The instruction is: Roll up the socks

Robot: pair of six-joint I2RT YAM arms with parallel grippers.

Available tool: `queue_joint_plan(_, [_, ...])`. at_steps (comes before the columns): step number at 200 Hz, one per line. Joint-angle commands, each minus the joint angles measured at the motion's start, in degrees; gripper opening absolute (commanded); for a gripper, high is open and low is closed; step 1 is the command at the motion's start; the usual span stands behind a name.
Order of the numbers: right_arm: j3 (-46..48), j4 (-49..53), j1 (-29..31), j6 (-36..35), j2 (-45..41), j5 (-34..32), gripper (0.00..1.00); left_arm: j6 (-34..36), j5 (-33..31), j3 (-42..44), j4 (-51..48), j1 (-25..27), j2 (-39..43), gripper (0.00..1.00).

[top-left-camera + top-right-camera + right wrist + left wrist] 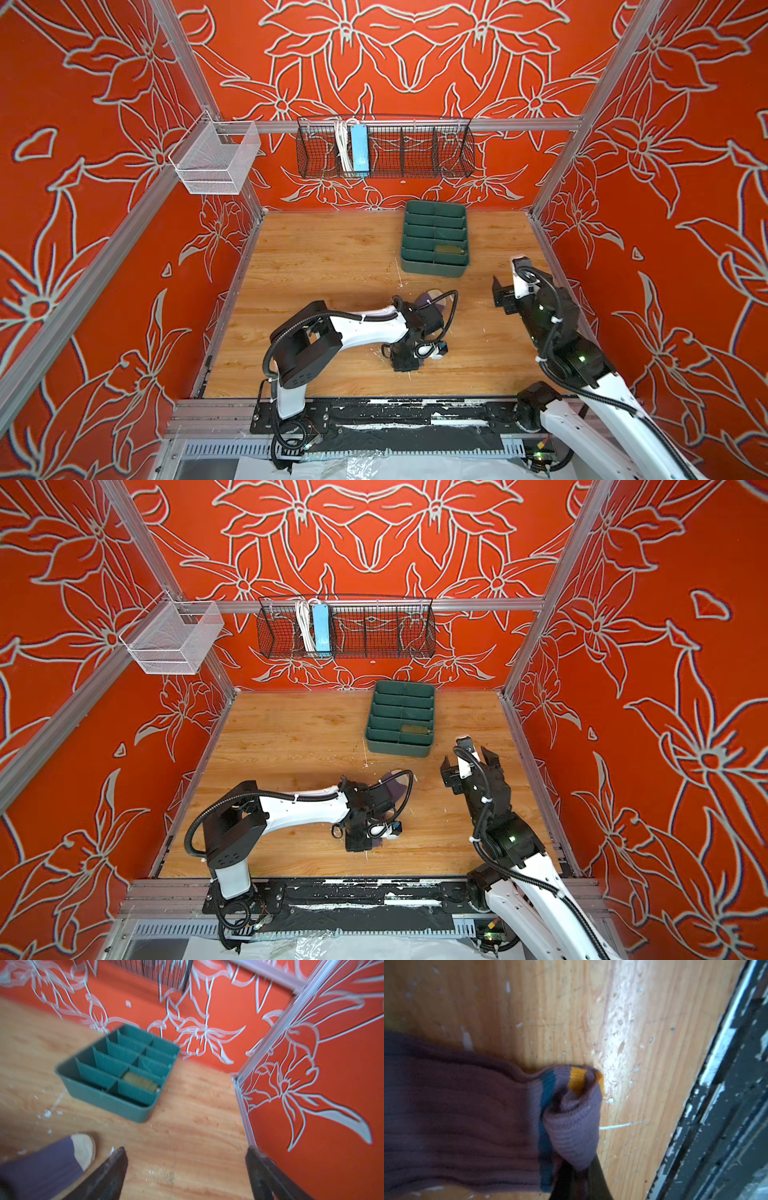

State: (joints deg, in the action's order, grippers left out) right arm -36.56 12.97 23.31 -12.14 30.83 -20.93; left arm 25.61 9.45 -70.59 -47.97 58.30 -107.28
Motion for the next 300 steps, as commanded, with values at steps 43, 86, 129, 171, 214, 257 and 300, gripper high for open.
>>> queue_joint_plan(43, [-3.2,8.5,-0.1,-9.4,-3.3,31.4,0.83,-2.0,12.2,-5.1,-7.7,-2.1,-11.9,0.0])
queue_joint_plan(86, [-3.1,15.6,0.5,-20.5,-4.6,51.1,0.84,-2.0,17.4,-10.5,-11.2,-3.7,-17.7,0.0])
queue_joint_plan(129, [-4.8,32.2,5.2,-32.7,-2.8,44.5,0.79,-3.6,19.0,-11.7,-10.1,-4.7,-20.1,0.0])
queue_joint_plan(171, [1.5,30.2,27.8,-35.5,1.0,31.0,0.75,-4.0,18.4,-10.3,-8.3,-5.9,-18.8,0.0])
queue_joint_plan(214, [6.0,13.7,50.0,-40.1,21.0,8.7,0.73,-4.2,18.0,-9.9,-7.8,-6.6,-18.2,0.0])
queue_joint_plan(257, [9.7,-6.3,51.8,-40.9,35.3,2.5,0.69,-3.7,18.1,-9.7,-7.2,-6.8,-18.0,0.0])
queue_joint_plan(300, [10.6,-13.1,51.9,-40.4,42.1,2.2,0.6,-3.2,17.8,-9.6,-7.1,-6.7,-17.9,0.0])
